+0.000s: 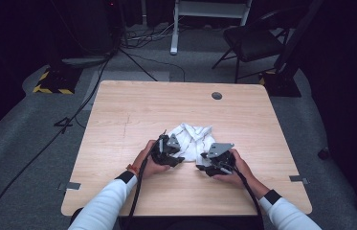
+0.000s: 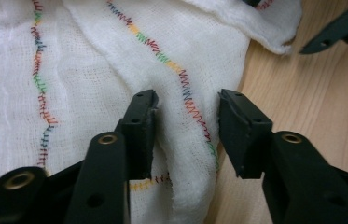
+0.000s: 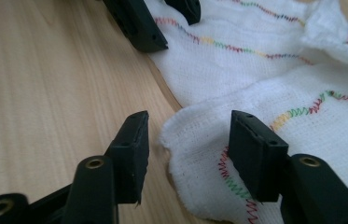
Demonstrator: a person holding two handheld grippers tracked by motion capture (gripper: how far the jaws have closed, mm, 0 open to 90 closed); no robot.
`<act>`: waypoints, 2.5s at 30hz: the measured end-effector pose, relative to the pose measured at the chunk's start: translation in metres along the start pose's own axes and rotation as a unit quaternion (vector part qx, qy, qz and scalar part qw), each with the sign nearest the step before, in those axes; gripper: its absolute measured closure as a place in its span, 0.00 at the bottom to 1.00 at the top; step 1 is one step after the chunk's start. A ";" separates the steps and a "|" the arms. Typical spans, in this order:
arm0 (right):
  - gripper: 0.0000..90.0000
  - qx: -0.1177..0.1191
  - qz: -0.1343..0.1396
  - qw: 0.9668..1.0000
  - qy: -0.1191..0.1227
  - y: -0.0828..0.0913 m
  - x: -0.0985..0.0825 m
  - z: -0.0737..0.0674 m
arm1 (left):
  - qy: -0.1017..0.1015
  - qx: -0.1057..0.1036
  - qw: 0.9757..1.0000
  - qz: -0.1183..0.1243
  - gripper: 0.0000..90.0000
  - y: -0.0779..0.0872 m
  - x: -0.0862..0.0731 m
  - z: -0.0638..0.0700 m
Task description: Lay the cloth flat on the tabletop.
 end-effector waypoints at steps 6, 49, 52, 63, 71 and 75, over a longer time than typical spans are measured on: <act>0.81 -0.036 0.010 0.999 -0.010 0.000 -0.001 0.004 | -0.017 0.005 1.000 -0.007 0.80 0.002 0.001 0.002; 0.97 -0.021 0.012 1.000 -0.010 0.016 -0.010 0.011 | -0.078 0.008 0.997 -0.011 0.90 0.025 0.000 0.033; 0.97 -0.023 0.035 0.999 -0.023 0.030 -0.007 0.017 | -0.080 0.014 0.997 -0.011 0.90 0.027 -0.002 0.033; 0.97 -0.100 0.132 0.981 -0.099 0.091 -0.001 0.067 | -0.099 0.002 0.995 -0.018 0.89 0.035 -0.009 0.049; 0.97 -0.153 0.083 0.973 -0.153 0.080 -0.028 0.108 | -0.108 -0.015 0.994 -0.016 0.79 0.038 -0.012 0.062; 0.97 -0.175 0.055 0.971 -0.155 0.071 -0.038 0.121 | -0.073 0.024 0.997 -0.006 0.56 0.035 -0.003 0.053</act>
Point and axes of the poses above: each handheld gripper's, and its own axes: y roughly backward along the jaws, x roughly out of its top, z roughly to its right, the point moved 4 cm from there along -y, roughly forward along the jaws, and after that the axes turned 13 degrees about -y, right-handed, at the moved point
